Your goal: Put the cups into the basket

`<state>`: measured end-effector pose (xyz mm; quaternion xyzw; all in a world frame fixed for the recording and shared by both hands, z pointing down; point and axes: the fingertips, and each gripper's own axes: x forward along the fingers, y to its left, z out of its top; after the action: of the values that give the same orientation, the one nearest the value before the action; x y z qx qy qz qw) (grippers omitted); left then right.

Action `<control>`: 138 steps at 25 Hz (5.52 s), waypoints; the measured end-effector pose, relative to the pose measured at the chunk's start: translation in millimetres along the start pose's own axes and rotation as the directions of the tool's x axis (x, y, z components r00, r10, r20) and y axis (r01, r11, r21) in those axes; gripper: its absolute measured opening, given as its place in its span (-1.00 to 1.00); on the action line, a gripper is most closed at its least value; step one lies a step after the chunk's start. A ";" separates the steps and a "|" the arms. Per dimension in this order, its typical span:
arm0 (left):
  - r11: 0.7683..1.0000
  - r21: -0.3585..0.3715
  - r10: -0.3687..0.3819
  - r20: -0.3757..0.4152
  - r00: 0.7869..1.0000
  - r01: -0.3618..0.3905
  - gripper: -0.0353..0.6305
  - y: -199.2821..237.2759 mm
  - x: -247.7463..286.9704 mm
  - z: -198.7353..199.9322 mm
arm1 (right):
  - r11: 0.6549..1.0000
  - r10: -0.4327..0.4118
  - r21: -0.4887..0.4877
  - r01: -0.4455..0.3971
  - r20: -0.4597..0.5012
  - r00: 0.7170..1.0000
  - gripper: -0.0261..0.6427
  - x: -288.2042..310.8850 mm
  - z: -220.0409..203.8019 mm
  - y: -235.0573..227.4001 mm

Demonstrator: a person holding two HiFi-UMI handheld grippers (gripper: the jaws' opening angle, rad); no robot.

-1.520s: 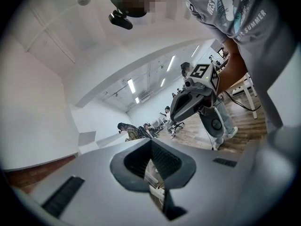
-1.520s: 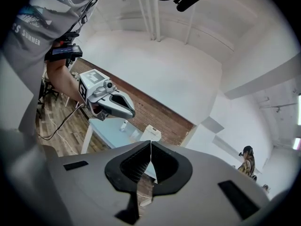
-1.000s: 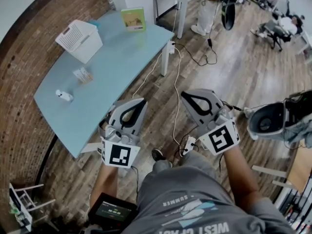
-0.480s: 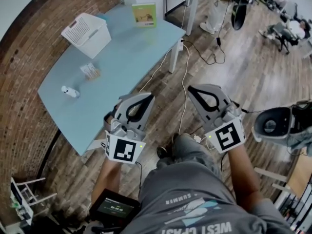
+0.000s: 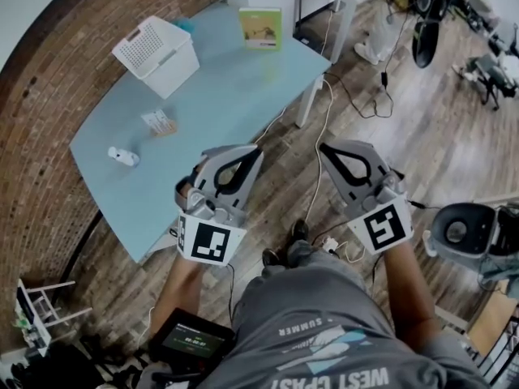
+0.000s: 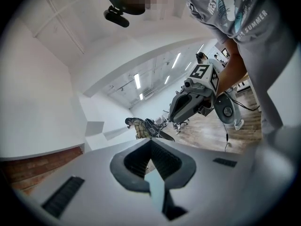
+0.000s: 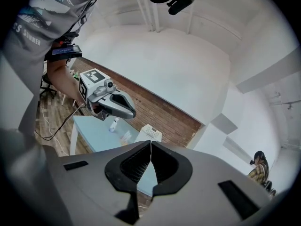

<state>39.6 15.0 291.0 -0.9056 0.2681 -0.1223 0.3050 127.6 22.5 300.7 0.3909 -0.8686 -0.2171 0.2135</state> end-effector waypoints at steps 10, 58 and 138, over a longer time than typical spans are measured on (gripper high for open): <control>0.999 0.021 0.046 -0.057 0.997 -0.045 -0.90 29.2 48.1 -15.0 | 0.999 0.049 -0.013 -0.049 0.049 0.998 -0.88 30.8 -20.2 -50.9; 0.999 -0.049 0.008 -0.063 0.998 -0.012 -0.90 183.3 181.1 -157.7 | 0.997 0.079 0.006 -0.079 -0.004 0.997 -0.88 249.9 -91.3 -189.4; 0.960 -0.267 0.036 -0.166 0.985 -0.080 -0.90 245.9 224.7 -308.3 | 0.815 0.577 0.445 -0.370 -0.575 0.580 -0.80 427.3 -402.9 -106.0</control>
<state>5.5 -425.7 393.8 -0.9180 0.3325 -0.1470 0.1582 149.8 -455.5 657.2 0.2189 -0.8192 0.1331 0.5131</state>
